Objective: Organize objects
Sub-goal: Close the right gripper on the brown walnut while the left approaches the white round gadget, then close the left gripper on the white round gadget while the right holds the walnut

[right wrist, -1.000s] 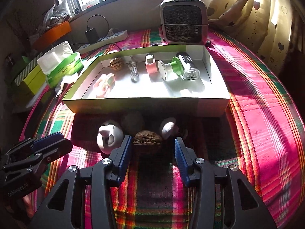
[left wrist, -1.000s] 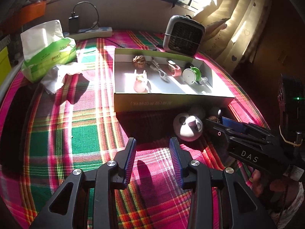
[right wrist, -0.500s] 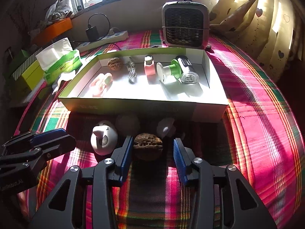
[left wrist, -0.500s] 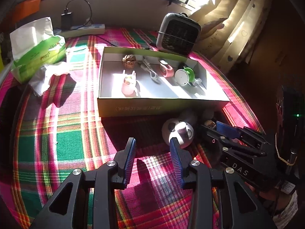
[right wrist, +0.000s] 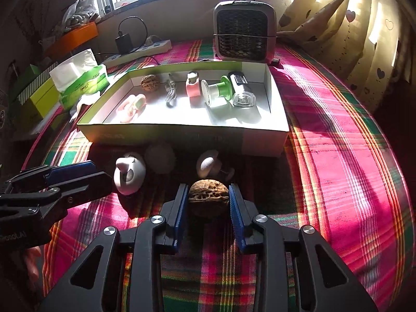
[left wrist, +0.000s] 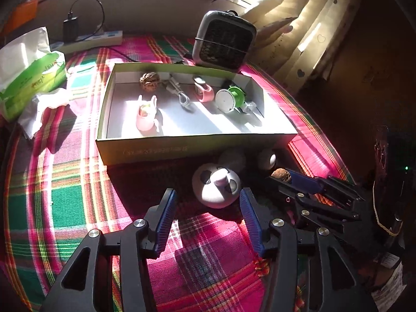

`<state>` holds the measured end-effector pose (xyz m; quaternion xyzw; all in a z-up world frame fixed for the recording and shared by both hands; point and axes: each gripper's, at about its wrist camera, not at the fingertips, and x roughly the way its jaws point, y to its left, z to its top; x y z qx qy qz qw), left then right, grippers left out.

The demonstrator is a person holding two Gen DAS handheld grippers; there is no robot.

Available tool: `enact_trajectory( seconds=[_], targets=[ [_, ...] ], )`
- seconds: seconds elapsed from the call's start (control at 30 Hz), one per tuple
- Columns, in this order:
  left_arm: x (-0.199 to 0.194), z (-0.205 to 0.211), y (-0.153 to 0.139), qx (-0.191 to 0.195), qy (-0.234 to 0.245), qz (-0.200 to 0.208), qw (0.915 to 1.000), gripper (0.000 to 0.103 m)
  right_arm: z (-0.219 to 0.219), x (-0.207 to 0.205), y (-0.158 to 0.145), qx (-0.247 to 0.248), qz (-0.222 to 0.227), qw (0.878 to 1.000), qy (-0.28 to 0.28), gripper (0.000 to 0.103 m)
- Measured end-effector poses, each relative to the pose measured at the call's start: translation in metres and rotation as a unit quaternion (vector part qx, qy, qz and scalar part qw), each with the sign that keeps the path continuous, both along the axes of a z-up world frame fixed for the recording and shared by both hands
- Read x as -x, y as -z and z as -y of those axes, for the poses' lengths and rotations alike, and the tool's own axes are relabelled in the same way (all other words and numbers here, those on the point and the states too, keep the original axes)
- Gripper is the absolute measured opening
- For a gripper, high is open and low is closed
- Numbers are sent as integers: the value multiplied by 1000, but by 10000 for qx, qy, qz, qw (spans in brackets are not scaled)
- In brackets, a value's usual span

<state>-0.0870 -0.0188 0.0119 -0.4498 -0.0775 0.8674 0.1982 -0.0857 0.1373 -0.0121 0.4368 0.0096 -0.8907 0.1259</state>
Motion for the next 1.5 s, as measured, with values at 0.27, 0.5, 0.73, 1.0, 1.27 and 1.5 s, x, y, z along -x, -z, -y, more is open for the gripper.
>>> enact_trajectory(
  seconds=[0.27, 0.5, 0.73, 1.0, 1.27, 1.5],
  targets=[
    [11, -10, 7, 136, 32, 78, 9999, 49, -9, -5, 0, -5, -12, 10000, 62, 32],
    [19, -13, 7, 164, 0, 101, 9998, 49, -11, -6, 0, -58, -12, 9999, 121, 32],
    [18, -14, 7, 177, -64, 52, 9998, 48, -12, -6, 0, -53, -17, 9999, 149, 32],
    [16, -9, 9, 234, -140, 19, 9996, 38, -11, -6, 0, -67, -23, 9997, 241, 32],
    [8, -2, 7, 101, -231, 13, 9997, 30, -8, -9, 1, -186, -112, 9994, 265, 32],
    [1, 1, 7, 50, -427, -21, 9991, 29, -9, -9, 1, -155, -110, 9995, 270, 32]
  ],
)
